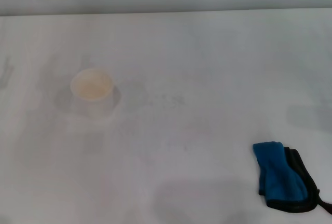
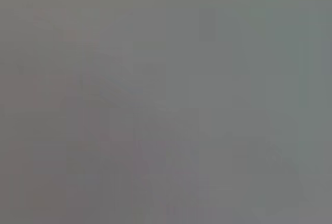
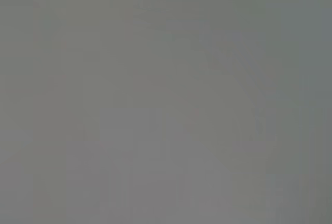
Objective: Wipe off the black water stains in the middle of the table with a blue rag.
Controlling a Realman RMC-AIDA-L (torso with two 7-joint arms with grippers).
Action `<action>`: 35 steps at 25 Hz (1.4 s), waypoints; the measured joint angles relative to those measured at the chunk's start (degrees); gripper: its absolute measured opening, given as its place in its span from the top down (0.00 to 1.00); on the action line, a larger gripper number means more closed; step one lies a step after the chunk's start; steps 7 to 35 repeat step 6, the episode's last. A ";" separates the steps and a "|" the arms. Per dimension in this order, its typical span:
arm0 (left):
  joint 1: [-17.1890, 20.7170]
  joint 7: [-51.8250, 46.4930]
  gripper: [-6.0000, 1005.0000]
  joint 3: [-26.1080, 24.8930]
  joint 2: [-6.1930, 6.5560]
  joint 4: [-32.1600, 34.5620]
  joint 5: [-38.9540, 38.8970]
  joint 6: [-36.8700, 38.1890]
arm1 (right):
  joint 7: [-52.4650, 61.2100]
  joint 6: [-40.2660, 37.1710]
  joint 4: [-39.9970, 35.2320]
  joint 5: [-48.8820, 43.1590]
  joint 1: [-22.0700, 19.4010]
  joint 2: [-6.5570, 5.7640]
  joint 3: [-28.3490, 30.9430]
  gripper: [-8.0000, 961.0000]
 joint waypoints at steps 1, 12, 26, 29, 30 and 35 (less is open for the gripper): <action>0.13 0.04 0.12 0.01 -0.01 0.07 0.03 -0.12 | 0.01 -0.29 0.00 0.01 0.03 0.00 0.01 0.60; 0.35 0.61 0.12 0.00 -0.06 1.03 0.11 -0.97 | -0.39 -0.76 0.14 0.05 0.11 -0.02 0.04 0.60; 0.35 0.61 0.12 0.00 -0.06 1.03 0.11 -0.97 | -0.39 -0.76 0.14 0.05 0.11 -0.02 0.04 0.60; 0.35 0.61 0.12 0.00 -0.06 1.03 0.11 -0.97 | -0.39 -0.76 0.14 0.05 0.11 -0.02 0.04 0.60; 0.35 0.61 0.12 0.00 -0.06 1.03 0.11 -0.97 | -0.39 -0.76 0.14 0.05 0.11 -0.02 0.04 0.60; 0.35 0.61 0.12 0.00 -0.06 1.03 0.11 -0.97 | -0.39 -0.76 0.14 0.05 0.11 -0.02 0.04 0.60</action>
